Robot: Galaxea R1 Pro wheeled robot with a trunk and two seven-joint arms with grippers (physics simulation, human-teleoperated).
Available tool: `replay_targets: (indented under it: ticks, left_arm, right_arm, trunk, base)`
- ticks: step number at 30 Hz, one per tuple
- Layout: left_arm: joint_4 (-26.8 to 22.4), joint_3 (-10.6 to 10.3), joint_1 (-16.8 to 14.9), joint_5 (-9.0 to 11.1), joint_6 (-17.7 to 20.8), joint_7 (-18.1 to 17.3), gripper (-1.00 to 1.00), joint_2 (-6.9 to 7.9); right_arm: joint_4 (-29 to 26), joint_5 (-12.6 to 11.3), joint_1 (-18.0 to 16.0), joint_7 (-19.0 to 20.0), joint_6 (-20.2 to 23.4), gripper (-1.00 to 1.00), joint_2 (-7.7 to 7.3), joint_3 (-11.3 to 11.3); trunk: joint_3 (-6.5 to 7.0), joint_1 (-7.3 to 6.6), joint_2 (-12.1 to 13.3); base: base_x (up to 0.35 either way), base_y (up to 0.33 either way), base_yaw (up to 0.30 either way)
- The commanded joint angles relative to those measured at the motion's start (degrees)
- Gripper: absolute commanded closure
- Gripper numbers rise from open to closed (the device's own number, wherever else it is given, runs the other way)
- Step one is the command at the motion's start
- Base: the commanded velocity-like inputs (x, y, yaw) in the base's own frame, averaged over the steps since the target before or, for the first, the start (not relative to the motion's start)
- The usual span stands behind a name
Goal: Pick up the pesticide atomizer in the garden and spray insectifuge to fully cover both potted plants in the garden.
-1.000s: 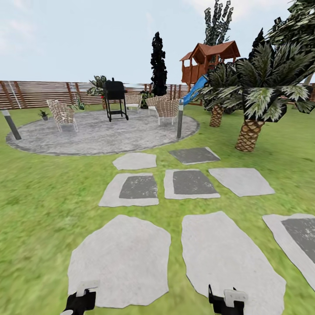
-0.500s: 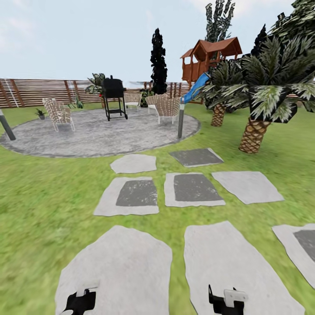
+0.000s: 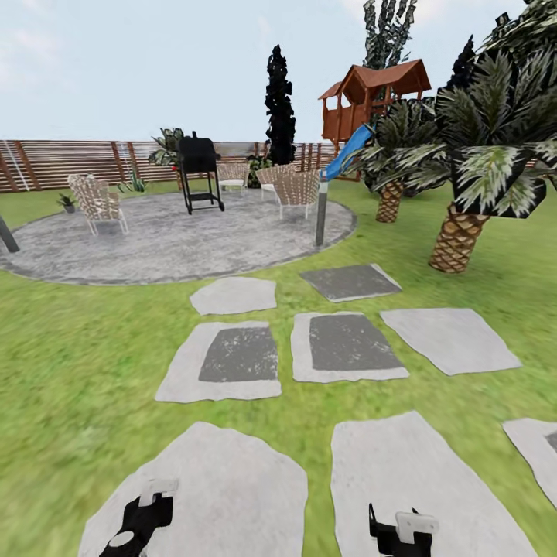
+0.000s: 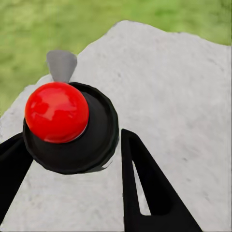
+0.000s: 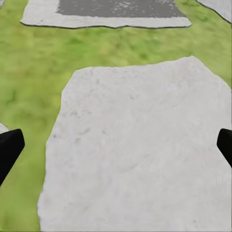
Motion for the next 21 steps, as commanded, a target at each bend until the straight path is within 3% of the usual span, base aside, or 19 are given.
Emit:
replay_targets:
  ticks: [1,11,21]
  left_arm:
    - [-0.4,0.3,0.0,-0.6,-0.2,0.1,1.0,-0.04]
    - [4.1,0.2,0.4,-0.7,-0.4,0.1,1.0,0.47]
    - [4.3,0.2,0.4,-0.7,-2.2,0.1,1.0,0.6]
  right_arm:
    - [0.0,0.2,0.0,-0.3,-0.1,-1.0,-0.01,0.1]
    - [0.0,0.2,0.0,-0.3,-0.1,-1.0,-0.02,0.1]
    - [0.0,0.2,0.0,-0.3,-0.1,-1.0,0.06,0.1]
  trunk:
    - [-0.06,0.01,0.0]
    - [-0.06,0.01,0.0]
    - [-0.06,0.01,0.0]
  base:
    - [0.339,0.0,0.0]
    - [0.339,0.0,0.0]
    - [0.339,0.0,0.027]
